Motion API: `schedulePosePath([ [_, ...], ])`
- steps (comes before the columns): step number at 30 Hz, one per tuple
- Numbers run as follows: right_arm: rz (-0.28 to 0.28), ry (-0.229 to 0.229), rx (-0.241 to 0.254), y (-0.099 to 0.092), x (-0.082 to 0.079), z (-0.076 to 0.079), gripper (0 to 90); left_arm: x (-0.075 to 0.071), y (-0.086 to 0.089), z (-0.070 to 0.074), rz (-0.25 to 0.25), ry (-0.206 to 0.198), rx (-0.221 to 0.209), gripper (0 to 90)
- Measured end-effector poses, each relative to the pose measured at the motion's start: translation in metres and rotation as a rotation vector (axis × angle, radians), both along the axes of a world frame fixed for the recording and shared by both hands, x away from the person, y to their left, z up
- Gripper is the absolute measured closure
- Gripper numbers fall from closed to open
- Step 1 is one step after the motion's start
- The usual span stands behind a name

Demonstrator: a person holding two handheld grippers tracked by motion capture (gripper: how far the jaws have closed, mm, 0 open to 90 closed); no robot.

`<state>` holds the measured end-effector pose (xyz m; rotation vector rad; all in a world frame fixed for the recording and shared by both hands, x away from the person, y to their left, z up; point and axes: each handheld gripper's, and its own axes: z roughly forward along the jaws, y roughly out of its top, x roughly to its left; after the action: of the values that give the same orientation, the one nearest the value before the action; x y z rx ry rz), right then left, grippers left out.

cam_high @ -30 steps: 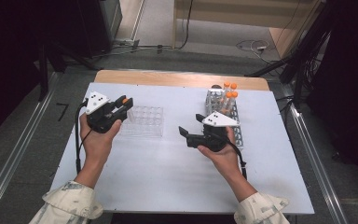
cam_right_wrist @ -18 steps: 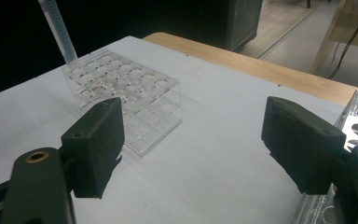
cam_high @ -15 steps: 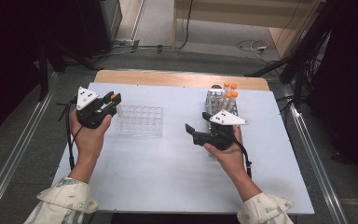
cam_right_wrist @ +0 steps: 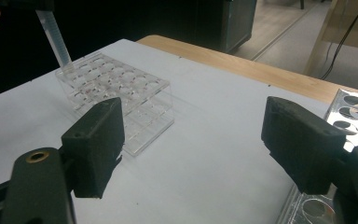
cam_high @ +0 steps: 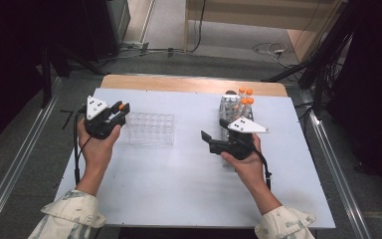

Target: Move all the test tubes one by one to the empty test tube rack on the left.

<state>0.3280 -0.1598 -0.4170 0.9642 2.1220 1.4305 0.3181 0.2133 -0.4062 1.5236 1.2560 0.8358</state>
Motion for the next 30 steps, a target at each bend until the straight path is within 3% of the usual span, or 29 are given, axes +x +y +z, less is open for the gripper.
schedulePosePath([
  [11, 0.0, 0.001, 0.0, 0.0, 0.0, 0.0, 20.0, 0.001, -0.004, -0.021, -0.007, 0.04, 0.028, 70.3],
  [23, -0.004, 0.001, -0.001, -0.001, 0.001, 0.0, 20.0, -0.001, -0.006, -0.025, -0.006, 0.041, 0.041, 69.8],
  [30, -0.009, 0.001, 0.002, -0.002, 0.001, 0.0, 20.0, -0.001, -0.009, -0.03, -0.017, 0.05, 0.025, 59.2],
])
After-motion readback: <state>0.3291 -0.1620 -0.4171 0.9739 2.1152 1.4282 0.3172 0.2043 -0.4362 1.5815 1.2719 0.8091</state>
